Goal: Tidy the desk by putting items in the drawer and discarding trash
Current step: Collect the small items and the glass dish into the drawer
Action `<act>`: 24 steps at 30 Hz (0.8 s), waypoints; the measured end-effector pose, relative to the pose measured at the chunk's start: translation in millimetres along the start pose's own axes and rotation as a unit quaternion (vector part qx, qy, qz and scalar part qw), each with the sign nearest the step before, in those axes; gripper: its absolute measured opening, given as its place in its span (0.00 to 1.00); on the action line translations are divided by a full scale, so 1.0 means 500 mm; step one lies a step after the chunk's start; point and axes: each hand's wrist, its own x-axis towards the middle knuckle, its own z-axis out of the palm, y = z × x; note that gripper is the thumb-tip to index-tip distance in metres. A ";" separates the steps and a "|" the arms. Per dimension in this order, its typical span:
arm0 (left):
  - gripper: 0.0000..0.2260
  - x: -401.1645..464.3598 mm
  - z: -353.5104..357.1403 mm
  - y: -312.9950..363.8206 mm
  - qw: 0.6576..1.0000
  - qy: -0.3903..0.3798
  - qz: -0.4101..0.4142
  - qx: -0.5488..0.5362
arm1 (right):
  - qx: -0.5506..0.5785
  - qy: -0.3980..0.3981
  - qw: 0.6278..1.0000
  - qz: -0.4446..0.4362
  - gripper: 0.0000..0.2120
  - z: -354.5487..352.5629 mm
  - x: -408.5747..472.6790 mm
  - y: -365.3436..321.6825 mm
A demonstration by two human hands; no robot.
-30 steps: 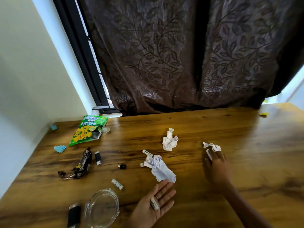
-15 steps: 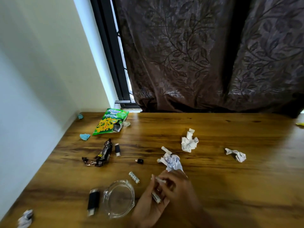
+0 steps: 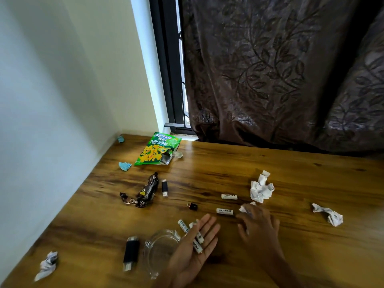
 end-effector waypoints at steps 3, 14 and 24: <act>0.17 0.009 0.003 0.005 1.000 -0.004 -0.011 -0.005 | 0.044 0.048 0.997 0.030 0.10 -0.003 0.023 0.007; 0.20 0.023 0.012 0.004 0.999 -0.013 -0.047 0.001 | -0.031 -0.081 0.992 -0.090 0.14 0.003 0.179 -0.043; 0.17 0.027 0.014 0.007 0.999 0.020 -0.017 -0.043 | 0.341 -0.196 0.917 -0.061 0.09 -0.085 0.091 -0.118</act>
